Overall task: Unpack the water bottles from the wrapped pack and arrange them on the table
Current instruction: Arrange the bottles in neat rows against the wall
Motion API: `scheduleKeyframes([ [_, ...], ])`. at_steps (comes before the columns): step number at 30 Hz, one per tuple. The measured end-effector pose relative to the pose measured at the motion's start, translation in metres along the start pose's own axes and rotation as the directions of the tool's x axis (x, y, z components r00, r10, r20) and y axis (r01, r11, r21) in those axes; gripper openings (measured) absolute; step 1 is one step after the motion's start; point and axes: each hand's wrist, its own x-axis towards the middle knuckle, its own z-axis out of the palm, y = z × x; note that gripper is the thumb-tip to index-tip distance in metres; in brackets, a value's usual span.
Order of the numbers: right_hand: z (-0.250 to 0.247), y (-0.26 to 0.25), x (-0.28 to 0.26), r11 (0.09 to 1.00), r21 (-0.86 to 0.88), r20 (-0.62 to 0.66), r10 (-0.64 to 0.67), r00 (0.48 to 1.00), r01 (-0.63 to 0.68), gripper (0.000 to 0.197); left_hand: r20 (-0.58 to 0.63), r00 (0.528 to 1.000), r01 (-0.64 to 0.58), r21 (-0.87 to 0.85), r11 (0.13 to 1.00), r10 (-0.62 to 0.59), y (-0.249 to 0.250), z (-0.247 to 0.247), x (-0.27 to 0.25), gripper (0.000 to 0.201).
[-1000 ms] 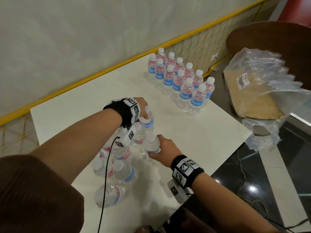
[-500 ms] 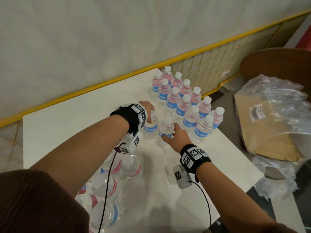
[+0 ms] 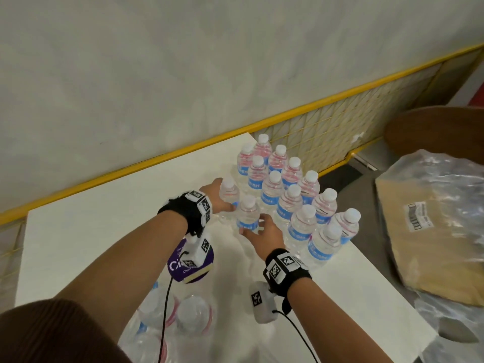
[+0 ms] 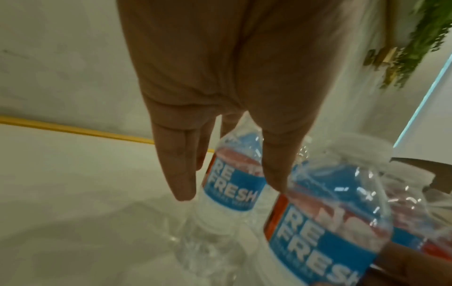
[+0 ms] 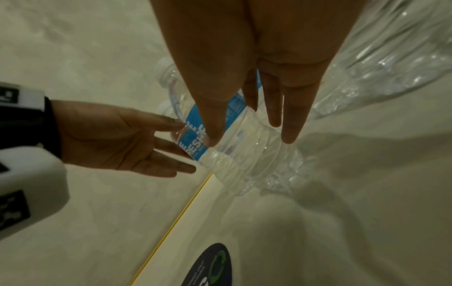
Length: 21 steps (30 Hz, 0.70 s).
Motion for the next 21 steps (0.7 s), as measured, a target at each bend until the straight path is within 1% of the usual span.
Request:
scheduleKeyframes([
  [3,0.002,0.008,0.003,1.0,-0.011,0.008,0.016,1.0,-0.016,0.066,-0.004,0.999,0.043,-0.026,0.999,-0.043,-0.007,0.014,0.008,0.066],
  [6,0.006,0.014,0.008,0.999,-0.039,0.01,0.023,1.0,-0.023,0.064,-0.004,0.998,0.059,-0.151,0.987,-0.06,-0.006,0.014,0.015,0.058],
  [9,0.013,0.014,0.021,0.999,-0.027,0.022,0.035,0.999,-0.034,0.066,-0.03,0.997,0.066,-0.232,0.97,-0.075,-0.009,0.013,0.027,0.064],
  [12,0.019,0.007,0.036,0.997,0.042,0.019,0.06,0.998,-0.061,0.065,-0.113,0.988,0.062,-0.324,0.944,-0.104,-0.014,0.014,0.04,0.068],
  [15,0.022,0.005,0.051,0.993,0.09,0.003,0.078,0.997,-0.078,0.059,-0.164,0.983,0.006,-0.439,0.898,-0.087,-0.021,0.017,0.05,0.07],
  [18,0.02,0.003,0.061,0.994,0.058,-0.002,0.092,0.996,-0.092,0.061,-0.204,0.977,-0.041,-0.456,0.889,-0.059,-0.026,0.019,0.056,0.073],
  [21,0.021,-0.002,0.067,0.997,0.025,-0.004,0.078,0.997,-0.078,0.063,-0.219,0.975,-0.061,-0.449,0.891,-0.044,-0.027,0.021,0.058,0.082],
])
